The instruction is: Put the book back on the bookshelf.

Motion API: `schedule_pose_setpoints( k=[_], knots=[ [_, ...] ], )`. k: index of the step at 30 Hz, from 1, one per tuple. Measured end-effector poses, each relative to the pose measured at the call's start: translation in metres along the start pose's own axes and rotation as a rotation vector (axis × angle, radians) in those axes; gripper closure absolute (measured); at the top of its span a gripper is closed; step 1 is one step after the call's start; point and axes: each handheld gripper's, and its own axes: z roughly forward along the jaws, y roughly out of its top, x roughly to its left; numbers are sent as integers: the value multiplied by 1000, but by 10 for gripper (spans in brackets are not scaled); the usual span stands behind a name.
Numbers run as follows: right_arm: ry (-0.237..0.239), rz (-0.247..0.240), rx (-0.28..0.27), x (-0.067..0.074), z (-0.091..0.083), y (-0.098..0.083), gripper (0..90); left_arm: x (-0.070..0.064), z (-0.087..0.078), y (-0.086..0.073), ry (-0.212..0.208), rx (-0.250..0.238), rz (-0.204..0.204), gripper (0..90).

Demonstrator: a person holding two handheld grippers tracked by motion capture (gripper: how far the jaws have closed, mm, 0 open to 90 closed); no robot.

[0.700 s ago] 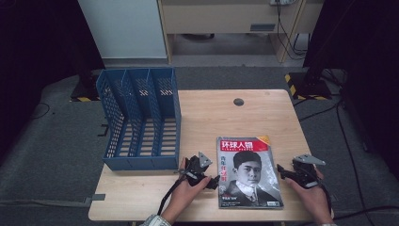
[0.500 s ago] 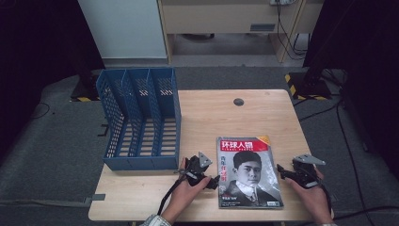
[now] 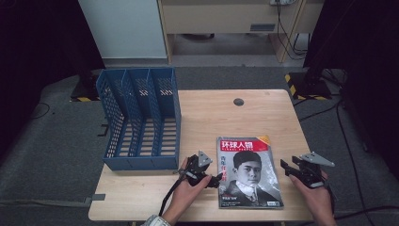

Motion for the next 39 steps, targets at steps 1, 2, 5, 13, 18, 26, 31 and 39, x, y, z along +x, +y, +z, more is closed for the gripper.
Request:
schedule_pose_setpoints(
  k=[1,2,5,13,18,26,31,39],
  knots=[
    [8,-9,-2,2,0,1,456,-2,-1,1,-7,-9,6,58],
    [15,-17,-1,5,1,1,457,-6,-1,2,-14,-14,14,66],
    [47,-34,14,14,4,3,443,-17,-1,3,-42,-31,26,91],
    [95,-51,73,30,23,3,270,-36,6,3,-45,-8,58,233],
    [120,-66,102,32,29,2,185,-35,12,-2,-34,35,34,252],
    [158,-95,127,36,35,-1,314,-38,17,-5,-52,52,60,280],
    [138,-101,97,37,29,0,435,-37,18,-6,-50,44,66,283],
    [185,-83,24,44,9,7,559,-37,18,-6,-52,41,67,282]
  ],
)
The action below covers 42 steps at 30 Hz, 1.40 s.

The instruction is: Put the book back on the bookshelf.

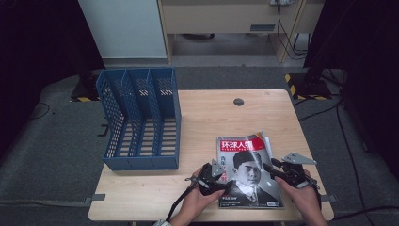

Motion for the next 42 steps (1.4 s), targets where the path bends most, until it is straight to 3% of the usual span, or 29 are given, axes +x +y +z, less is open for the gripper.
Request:
schedule_pose_setpoints(
  k=[4,10,14,16,19,28,33,36,39,42],
  knots=[
    [13,-28,10,7,-3,0,566,0,0,0,0,-1,2,288],
    [24,0,41,0,4,-5,559,1,0,0,0,-3,0,297],
    [20,7,77,0,11,-7,458,1,0,0,-3,-3,1,297],
    [14,-13,82,2,11,-7,483,2,0,0,-4,-3,2,297],
    [49,-10,41,4,3,-5,581,2,1,1,-7,-3,3,297],
    [96,25,86,0,17,-8,546,3,2,2,-12,-4,6,300],
    [79,3,94,4,19,-8,624,3,2,2,-12,-3,7,300],
    [71,15,79,3,19,-8,725,3,2,2,-12,-3,5,299],
    [64,13,78,3,19,-7,745,3,2,2,-12,-3,5,299],
    [48,-23,76,6,18,-5,753,2,2,2,-9,-3,7,298]
  ],
)
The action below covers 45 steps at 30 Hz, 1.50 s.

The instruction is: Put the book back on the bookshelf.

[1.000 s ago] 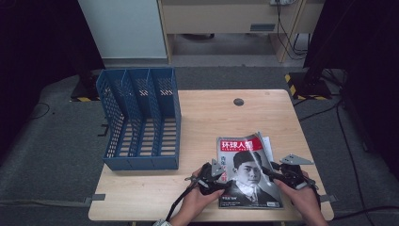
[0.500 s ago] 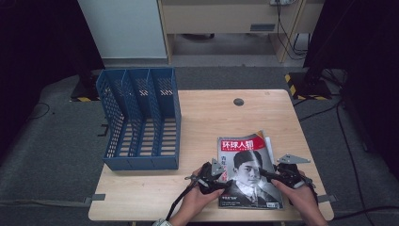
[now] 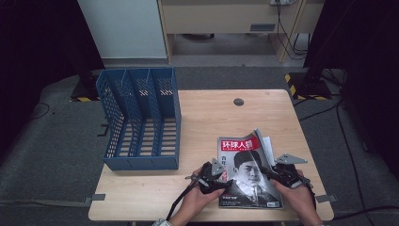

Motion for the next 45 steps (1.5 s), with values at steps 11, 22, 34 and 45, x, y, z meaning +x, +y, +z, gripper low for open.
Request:
schedule_pose_setpoints(
  k=[11,22,34,45],
  knots=[
    [-5,-29,-12,4,-1,2,828,-2,2,1,-4,10,3,227],
    [5,-68,-64,6,-10,3,878,5,-12,-4,-68,-35,-7,107],
    [46,-95,-141,13,-23,7,880,13,-15,-4,-51,-53,-38,101],
    [108,-43,-216,12,-30,9,880,13,-6,-3,-75,-27,-47,93]
  ],
)
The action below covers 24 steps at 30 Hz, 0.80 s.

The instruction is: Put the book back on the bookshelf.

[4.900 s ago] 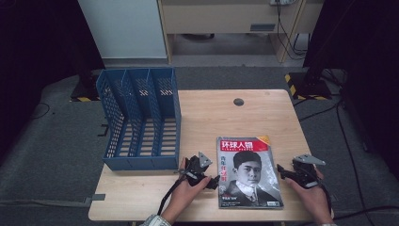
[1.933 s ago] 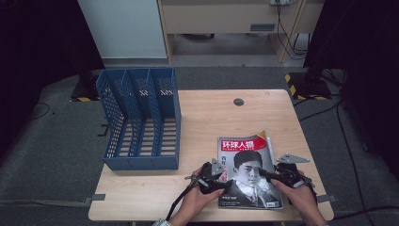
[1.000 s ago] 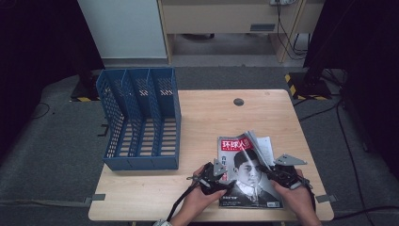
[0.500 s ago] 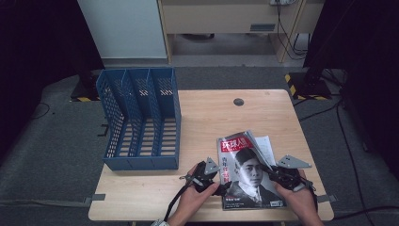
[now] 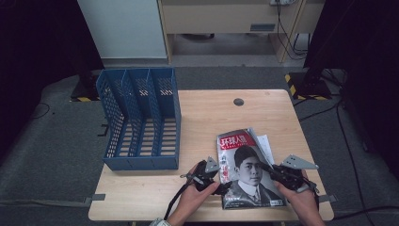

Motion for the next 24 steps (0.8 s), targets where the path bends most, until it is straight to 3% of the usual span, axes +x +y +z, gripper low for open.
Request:
schedule_pose_setpoints(
  k=[5,14,16,21,24],
  knots=[
    [37,56,-37,-3,-1,0,880,0,3,0,-6,22,-5,94],
    [78,139,-84,-9,-1,-3,880,-5,7,1,-66,25,2,91],
    [73,147,-77,-9,0,-4,880,-5,8,2,-76,28,1,75],
    [60,179,-61,-14,4,-7,879,0,9,3,-111,10,-50,69],
    [38,195,-24,-18,10,-10,879,0,9,4,-108,9,-44,80]
  ],
)
